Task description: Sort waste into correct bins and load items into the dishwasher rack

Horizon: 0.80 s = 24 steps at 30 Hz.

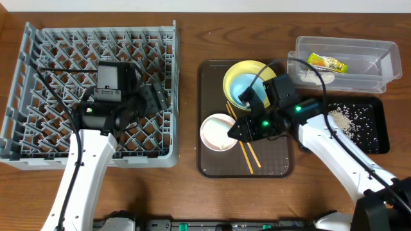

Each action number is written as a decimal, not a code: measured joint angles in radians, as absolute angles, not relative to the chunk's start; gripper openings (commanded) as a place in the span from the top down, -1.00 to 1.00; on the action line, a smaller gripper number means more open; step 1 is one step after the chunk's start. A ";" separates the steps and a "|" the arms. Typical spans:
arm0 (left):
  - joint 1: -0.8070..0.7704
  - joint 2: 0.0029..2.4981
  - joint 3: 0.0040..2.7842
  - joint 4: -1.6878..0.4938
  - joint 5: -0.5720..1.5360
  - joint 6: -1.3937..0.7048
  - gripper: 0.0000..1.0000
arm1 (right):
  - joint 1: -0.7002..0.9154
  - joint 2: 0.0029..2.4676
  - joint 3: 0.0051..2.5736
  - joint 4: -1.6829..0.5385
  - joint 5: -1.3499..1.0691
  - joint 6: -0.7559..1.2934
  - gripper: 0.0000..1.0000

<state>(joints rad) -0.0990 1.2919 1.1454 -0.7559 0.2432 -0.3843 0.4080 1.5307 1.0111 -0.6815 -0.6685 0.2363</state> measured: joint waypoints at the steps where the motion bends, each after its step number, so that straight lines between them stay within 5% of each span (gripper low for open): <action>1: -0.099 1.292 1.145 -0.756 0.238 -0.384 -0.73 | 0.408 1.531 0.994 -0.663 -0.665 0.256 0.30; 24: -0.099 1.292 1.145 -0.759 0.229 -0.384 -0.74 | 0.429 1.531 0.816 -0.371 -0.650 0.464 0.09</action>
<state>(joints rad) -0.0990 1.2919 1.1454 -0.7593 0.2287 -0.3843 0.4290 1.5307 0.8158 -0.3714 -0.6502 0.4641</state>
